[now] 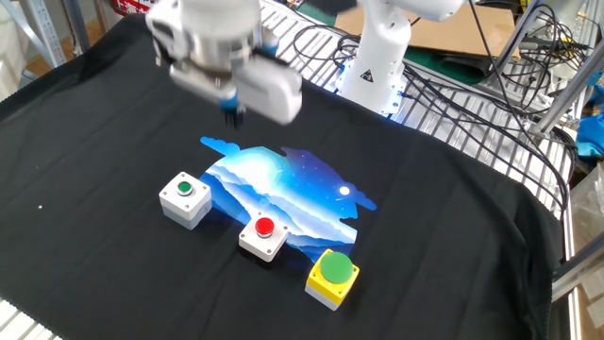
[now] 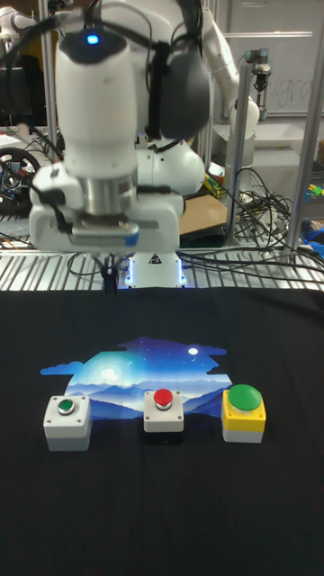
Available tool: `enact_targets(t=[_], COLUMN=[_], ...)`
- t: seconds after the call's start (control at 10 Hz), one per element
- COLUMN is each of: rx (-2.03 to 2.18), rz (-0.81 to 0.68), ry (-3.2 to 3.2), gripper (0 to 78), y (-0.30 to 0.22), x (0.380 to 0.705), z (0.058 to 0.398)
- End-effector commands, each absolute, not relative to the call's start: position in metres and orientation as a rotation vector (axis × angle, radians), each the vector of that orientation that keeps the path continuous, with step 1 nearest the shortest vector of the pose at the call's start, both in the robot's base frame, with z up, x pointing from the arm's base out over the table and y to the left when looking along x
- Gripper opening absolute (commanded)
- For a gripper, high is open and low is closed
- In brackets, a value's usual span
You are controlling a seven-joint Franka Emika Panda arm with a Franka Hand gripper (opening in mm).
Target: Press three buttons from left to right in sequence
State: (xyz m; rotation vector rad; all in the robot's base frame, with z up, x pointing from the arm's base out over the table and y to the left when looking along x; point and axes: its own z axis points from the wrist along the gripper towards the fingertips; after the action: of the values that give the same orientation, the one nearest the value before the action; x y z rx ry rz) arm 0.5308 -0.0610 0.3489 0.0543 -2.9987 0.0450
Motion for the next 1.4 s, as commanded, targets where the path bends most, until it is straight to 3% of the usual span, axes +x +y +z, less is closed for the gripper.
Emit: enact_targets(t=[0.1,0.5,1.4], rx=[0.040,0.046,0.043], rz=[0.094,0.071,0.052], ry=[-2.991,-3.016,-3.013], gripper=[1.0,1.0,1.0], y=[-0.079,-0.078,-0.077], x=[0.504,0.503,0.505], z=[0.396,0.375,0.369])
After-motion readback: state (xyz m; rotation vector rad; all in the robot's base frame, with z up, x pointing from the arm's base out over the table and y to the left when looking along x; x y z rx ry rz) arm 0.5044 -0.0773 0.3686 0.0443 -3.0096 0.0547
